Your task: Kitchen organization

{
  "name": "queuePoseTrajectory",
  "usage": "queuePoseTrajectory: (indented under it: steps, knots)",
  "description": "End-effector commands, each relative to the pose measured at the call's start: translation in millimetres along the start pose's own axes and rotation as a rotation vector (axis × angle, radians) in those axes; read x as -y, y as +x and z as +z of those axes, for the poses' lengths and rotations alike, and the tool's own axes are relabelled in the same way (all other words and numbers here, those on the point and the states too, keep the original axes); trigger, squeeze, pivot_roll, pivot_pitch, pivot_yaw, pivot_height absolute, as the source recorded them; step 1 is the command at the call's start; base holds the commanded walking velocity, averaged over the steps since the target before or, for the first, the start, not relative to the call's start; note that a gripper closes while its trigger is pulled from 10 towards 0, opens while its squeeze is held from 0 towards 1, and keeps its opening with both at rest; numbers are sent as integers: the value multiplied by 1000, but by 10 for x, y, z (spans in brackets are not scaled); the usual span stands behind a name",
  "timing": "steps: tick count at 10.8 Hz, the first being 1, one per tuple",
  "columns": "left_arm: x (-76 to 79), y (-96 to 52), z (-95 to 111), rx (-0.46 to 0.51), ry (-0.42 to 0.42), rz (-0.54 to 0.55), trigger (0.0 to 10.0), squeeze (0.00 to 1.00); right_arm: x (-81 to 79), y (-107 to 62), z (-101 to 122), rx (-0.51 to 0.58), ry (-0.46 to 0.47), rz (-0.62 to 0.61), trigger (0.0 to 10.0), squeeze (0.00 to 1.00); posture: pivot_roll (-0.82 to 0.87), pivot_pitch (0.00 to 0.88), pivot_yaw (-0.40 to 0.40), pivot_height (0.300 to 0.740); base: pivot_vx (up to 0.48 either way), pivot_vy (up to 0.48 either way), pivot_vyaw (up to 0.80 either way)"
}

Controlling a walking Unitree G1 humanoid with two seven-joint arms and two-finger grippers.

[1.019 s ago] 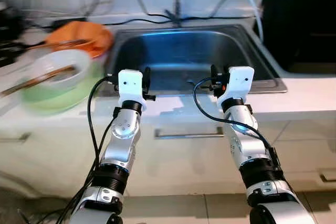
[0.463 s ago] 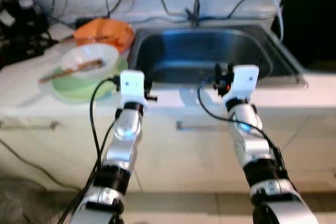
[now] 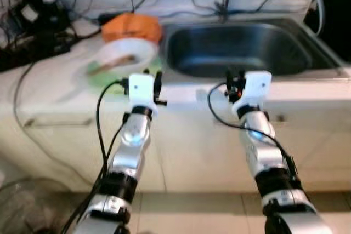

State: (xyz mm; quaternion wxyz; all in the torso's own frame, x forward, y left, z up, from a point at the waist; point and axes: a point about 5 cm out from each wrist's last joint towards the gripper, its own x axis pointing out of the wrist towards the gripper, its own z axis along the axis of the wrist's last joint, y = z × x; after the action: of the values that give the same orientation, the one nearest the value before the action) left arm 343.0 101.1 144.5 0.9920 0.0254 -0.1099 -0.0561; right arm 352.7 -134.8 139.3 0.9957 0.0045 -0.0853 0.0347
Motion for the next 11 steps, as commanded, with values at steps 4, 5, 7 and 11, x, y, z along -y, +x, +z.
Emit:
queuePoseTrajectory:
  steps: [4,5,7,11]
  knots:
    - [9,-8,18,10,0,-24,10000,0,-64,36,39,11,7,19,10000,0,46,0,78,740,0,0,0]
    - [26,-19,9,9,-4,-34,10000,0,-54,40,41,11,4,17,10000,0,43,0,79,740,0,0,0]
    - [51,-35,6,11,-6,-41,10000,0,-66,39,52,16,1,24,10000,0,42,0,81,740,0,0,0]
    - [49,-117,-58,2,19,-34,10000,0,5,28,31,7,-20,19,10000,0,50,0,75,740,0,0,0]
